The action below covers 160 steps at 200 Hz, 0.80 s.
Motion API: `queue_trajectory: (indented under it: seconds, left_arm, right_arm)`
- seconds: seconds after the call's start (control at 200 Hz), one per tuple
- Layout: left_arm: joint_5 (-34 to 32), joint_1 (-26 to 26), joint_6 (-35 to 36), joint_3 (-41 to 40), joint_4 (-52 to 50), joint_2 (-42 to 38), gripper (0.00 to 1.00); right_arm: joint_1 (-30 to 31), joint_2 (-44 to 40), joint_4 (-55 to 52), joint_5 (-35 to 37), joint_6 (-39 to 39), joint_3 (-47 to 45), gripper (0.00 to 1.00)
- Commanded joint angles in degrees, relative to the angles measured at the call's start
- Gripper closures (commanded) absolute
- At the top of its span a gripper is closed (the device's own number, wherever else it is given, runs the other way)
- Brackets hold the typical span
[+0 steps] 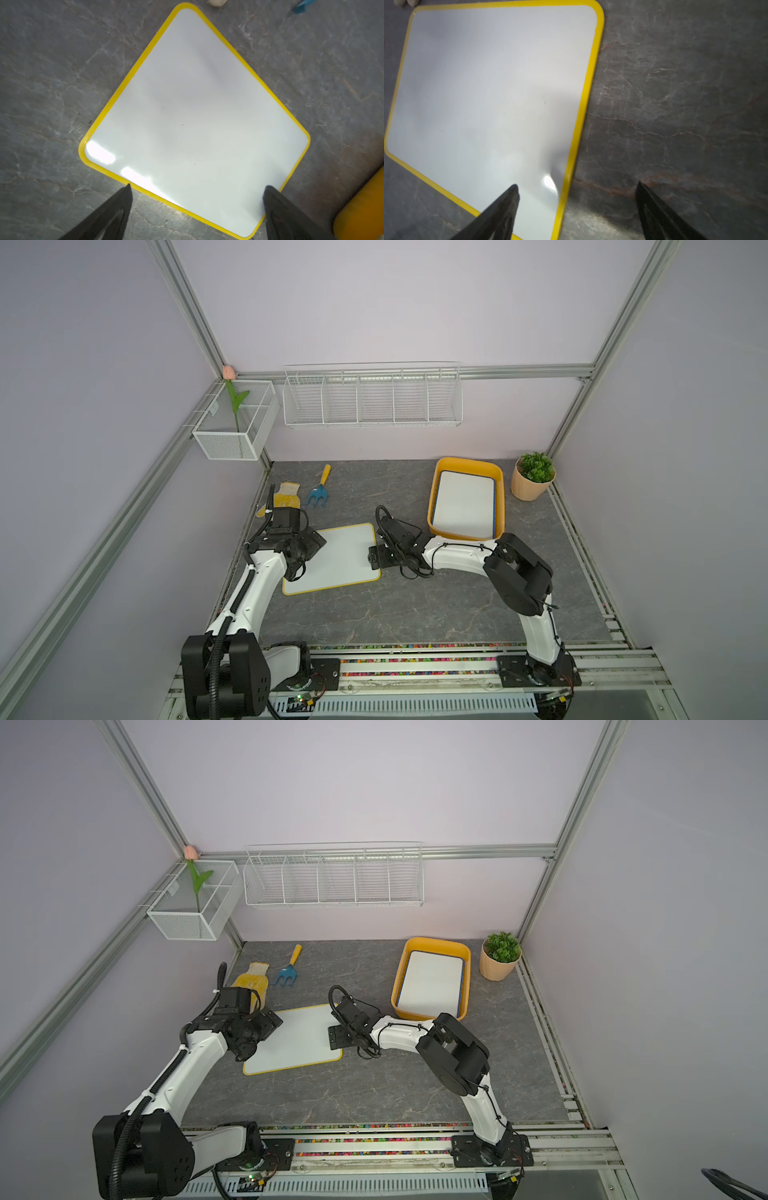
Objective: Put the whiteboard into the storage box
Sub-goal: Move the whiteboard to the center of the board.
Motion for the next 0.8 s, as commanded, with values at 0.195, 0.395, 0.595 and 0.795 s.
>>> queue_trajectory:
  seconds: [0.195,0.395,0.595,0.795]
  left_arm:
    - [7.46,0.22,-14.49,-5.51,-2.96,-2.82,0.01]
    - [11.32,0.14,-24.14,-14.23,4.36,-8.56,0.0]
    - [11.59,0.05,-27.47,-17.0,7.69,-8.49,0.0]
    - [11.93,0.05,-29.53,-18.2,11.38,-6.4,0.0]
  right_arm:
    - [-7.32,2.16,0.54,-16.43,-20.93,12.68,0.11]
    - [-8.52,11.42,-7.38,-20.71,-27.93,28.56,0.11]
    - [-8.58,19.64,-11.99,-21.08,-31.25,39.6,0.11]
    - [-8.58,27.65,-19.19,-21.08,-31.99,51.72,0.11]
